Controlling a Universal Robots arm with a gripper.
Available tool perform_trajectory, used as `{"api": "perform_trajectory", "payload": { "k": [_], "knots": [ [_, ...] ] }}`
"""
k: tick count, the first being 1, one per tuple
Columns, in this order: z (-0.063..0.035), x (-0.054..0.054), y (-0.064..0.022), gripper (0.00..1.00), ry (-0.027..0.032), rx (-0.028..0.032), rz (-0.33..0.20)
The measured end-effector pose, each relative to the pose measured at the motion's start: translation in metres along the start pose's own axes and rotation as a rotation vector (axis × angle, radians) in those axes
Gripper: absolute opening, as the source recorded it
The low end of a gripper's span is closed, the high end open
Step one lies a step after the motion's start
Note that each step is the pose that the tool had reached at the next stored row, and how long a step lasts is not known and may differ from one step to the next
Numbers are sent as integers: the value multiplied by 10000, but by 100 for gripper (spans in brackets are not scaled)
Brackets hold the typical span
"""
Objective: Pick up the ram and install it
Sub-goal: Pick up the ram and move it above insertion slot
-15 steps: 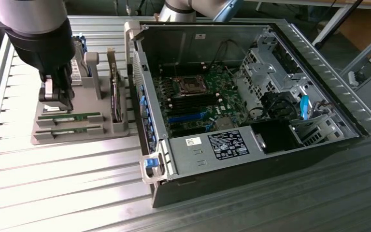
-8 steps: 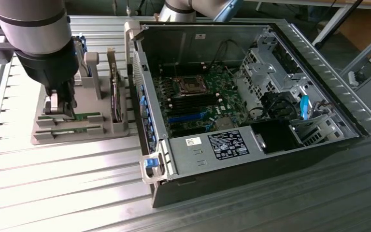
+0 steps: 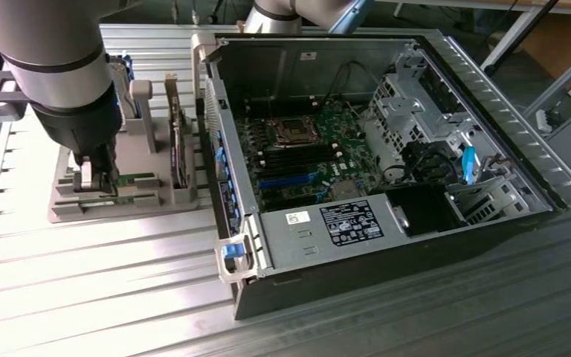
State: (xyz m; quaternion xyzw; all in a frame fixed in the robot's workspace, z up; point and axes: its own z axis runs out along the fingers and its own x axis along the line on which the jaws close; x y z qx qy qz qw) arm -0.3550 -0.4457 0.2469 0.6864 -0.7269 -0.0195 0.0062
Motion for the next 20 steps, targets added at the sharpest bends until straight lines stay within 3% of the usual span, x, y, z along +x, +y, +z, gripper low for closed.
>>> {"api": "perform_trajectory", "payload": {
  "k": [4, 12, 15, 20],
  "knots": [
    [155, 6, 34, 35, 2, -2, -16],
    [324, -16, 37, 35, 11, -6, -274],
    [364, -16, 36, 35, 34, -17, -900],
    [401, -16, 35, 35, 37, -19, -993]
  ]
}}
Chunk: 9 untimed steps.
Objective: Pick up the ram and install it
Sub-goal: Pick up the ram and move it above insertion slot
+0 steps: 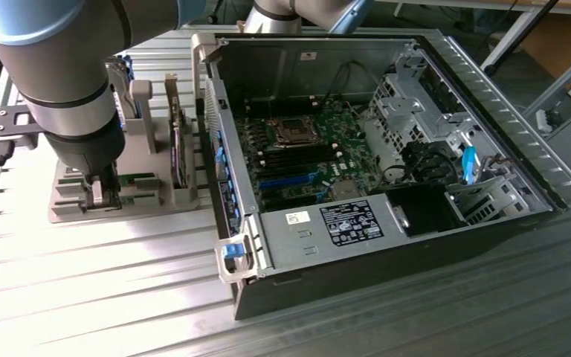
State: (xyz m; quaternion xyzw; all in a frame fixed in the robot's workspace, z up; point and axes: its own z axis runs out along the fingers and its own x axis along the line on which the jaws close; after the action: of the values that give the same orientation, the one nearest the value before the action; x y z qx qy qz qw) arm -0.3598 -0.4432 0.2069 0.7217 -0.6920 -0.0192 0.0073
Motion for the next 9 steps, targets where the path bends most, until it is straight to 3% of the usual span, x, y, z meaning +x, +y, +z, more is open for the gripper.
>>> {"api": "perform_trajectory", "payload": {
  "k": [1, 2, 8, 9],
  "knots": [
    [0, 0, 0, 20, -1, 1, 0],
    [0, 0, 0, 15, -1, 0, 1],
    [0, 1, 0, 12, 7, 1, -1],
    [-59, -1, 2, 12, 22, 1, 1]
  ]
}}
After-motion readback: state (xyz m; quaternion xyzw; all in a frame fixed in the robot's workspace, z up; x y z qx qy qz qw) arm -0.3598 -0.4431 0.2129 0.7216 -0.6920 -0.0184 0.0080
